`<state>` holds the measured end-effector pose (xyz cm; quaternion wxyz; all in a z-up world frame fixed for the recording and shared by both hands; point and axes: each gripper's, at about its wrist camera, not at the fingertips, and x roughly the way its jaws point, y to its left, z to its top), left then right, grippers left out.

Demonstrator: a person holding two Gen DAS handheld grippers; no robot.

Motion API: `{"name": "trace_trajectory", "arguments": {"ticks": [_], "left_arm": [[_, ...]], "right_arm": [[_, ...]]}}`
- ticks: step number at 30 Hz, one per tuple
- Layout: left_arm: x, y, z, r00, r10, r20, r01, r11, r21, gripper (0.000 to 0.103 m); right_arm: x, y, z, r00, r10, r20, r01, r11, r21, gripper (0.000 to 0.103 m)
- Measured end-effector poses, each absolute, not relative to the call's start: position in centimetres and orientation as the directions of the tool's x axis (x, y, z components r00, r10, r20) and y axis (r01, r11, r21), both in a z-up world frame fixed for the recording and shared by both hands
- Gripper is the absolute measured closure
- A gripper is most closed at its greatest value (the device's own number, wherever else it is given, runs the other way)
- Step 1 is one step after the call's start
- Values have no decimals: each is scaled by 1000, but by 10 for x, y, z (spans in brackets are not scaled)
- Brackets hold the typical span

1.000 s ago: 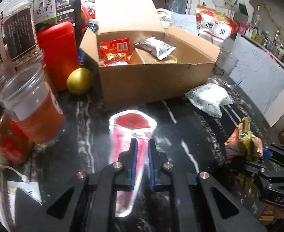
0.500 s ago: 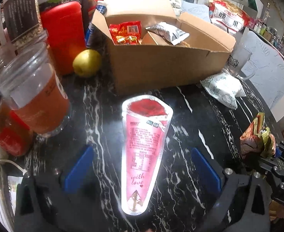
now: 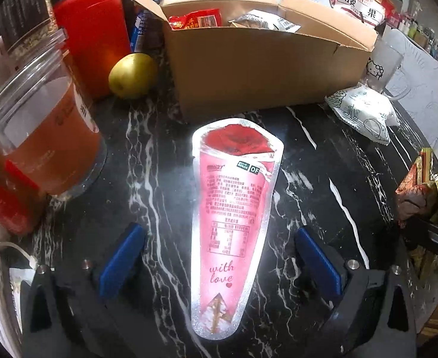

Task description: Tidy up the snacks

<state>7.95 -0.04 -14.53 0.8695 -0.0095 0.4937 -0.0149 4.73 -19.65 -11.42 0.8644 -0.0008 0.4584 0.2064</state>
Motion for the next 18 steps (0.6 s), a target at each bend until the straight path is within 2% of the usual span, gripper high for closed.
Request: {"name": "trace_trajectory", "arguments": {"ticks": [2, 3, 4, 8, 18], "left_arm": [[80, 1, -146, 520, -48, -853, 30, 999, -38, 3], [78, 1, -144, 541, -53, -839, 44, 998, -34, 27], [77, -1, -140, 567, -54, -822, 52, 998, -30, 61], [82, -4, -140, 566, -66, -822, 65, 997, -36, 67], [71, -4, -125, 575, -87, -814, 72, 996, -55, 68]], "right_arm": [[48, -196, -114, 493, 358, -793, -356, 915, 191, 61], [49, -196, -115, 493, 359, -793, -356, 914, 192, 61], [49, -196, -115, 493, 360, -792, -357, 914, 193, 61], [51, -196, -116, 491, 363, -792, -356, 913, 197, 61], [49, -196, -114, 500, 356, -790, -355, 916, 188, 61]]}}
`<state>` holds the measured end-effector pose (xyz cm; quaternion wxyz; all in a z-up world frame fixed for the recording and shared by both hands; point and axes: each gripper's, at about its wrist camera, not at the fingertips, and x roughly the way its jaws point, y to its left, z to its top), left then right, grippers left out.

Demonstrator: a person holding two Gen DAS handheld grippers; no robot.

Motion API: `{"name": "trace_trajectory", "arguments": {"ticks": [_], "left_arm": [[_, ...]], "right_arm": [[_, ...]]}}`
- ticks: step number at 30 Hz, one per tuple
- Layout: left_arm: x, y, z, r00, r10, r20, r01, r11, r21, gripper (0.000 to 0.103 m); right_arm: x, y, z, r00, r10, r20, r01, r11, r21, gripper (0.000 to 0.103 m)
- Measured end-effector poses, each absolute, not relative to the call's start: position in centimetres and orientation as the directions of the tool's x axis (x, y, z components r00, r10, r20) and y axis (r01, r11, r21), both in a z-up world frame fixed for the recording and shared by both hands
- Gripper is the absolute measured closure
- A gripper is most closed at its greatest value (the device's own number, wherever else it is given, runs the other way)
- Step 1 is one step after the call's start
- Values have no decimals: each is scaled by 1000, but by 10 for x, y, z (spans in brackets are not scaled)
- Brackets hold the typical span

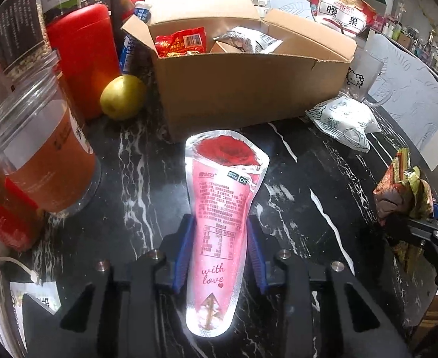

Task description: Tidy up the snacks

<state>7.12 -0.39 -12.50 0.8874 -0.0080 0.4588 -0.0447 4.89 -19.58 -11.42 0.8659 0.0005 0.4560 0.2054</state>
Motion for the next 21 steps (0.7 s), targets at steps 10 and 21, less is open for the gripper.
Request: {"name": "trace_trajectory", "arguments": {"ticks": [10, 21], "left_arm": [[54, 1, -105, 603, -103, -791, 82, 994, -67, 68], [32, 0, -58, 682, -126, -720, 111, 991, -68, 68]], "right_arm": [[46, -193, -112, 502, 357, -788, -358, 915, 186, 61], [40, -188, -91, 540, 377, -753, -379, 907, 183, 61]]}}
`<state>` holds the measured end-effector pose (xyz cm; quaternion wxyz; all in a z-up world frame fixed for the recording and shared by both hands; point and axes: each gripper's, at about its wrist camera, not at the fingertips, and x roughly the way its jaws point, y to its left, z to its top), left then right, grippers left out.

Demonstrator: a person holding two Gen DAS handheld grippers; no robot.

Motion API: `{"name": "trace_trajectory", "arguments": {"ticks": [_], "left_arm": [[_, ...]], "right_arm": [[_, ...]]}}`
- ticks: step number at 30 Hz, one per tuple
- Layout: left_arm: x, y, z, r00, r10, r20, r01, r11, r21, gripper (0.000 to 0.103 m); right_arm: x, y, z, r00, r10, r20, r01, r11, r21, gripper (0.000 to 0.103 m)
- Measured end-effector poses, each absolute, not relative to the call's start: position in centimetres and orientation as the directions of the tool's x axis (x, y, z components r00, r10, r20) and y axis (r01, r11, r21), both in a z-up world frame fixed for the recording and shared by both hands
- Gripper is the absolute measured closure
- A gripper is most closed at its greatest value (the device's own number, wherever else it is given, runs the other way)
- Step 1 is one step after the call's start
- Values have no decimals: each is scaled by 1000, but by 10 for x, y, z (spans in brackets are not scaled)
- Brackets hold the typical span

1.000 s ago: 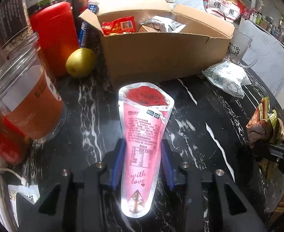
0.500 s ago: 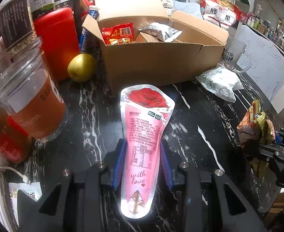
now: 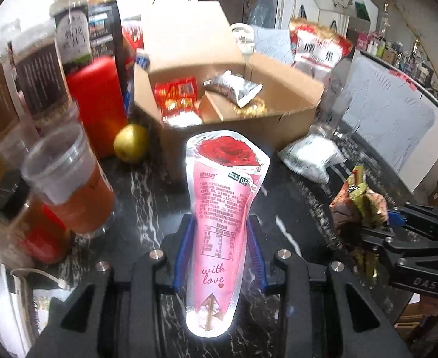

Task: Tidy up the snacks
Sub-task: 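Carry the pink packet with the left tool while the right tool carries the cereal bag to the box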

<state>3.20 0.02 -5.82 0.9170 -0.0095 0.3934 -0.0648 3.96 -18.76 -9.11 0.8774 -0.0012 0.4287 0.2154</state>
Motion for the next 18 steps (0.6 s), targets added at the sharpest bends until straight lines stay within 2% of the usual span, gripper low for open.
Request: {"name": "trace_trajectory", "arguments": {"ticks": [18], "left_arm": [[36, -17, 23, 807, -211, -551, 200, 976, -82, 68]], "right_arm": [[47, -177, -18, 640, 433, -635, -456, 879, 139, 61]]}}
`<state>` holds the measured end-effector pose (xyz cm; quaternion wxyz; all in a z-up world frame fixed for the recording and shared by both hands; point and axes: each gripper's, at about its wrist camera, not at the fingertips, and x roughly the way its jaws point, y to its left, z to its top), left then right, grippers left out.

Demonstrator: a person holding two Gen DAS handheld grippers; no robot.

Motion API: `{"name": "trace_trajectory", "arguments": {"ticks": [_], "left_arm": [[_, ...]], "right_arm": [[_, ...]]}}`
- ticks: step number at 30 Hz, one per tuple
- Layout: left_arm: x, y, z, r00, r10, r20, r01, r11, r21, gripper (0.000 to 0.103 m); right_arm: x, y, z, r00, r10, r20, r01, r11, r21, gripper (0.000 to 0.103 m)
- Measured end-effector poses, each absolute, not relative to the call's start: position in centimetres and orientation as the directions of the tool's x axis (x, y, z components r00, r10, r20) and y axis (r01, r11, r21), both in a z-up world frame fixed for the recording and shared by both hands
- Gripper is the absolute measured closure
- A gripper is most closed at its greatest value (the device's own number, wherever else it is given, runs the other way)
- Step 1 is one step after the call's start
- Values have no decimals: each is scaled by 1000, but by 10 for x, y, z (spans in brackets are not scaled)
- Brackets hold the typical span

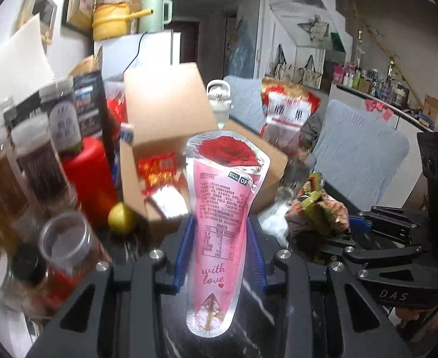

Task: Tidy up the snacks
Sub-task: 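Carry the pink packet with the left tool while the right tool carries the cereal bag to the box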

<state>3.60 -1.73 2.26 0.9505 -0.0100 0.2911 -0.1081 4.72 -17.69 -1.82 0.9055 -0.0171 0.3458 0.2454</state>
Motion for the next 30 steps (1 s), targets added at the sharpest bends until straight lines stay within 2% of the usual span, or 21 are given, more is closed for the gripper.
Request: {"name": "trace_trajectory", "arguments": {"ticks": [17, 30], "left_arm": [[112, -10, 57, 857, -258, -446, 219, 966, -138, 68], [186, 16, 63, 891, -186, -415, 136, 980, -147, 68]], "right_arm": [[122, -172, 33, 696, 455, -556, -488, 867, 99, 61], [206, -155, 43, 708, 461, -535, -498, 863, 86, 61]]}}
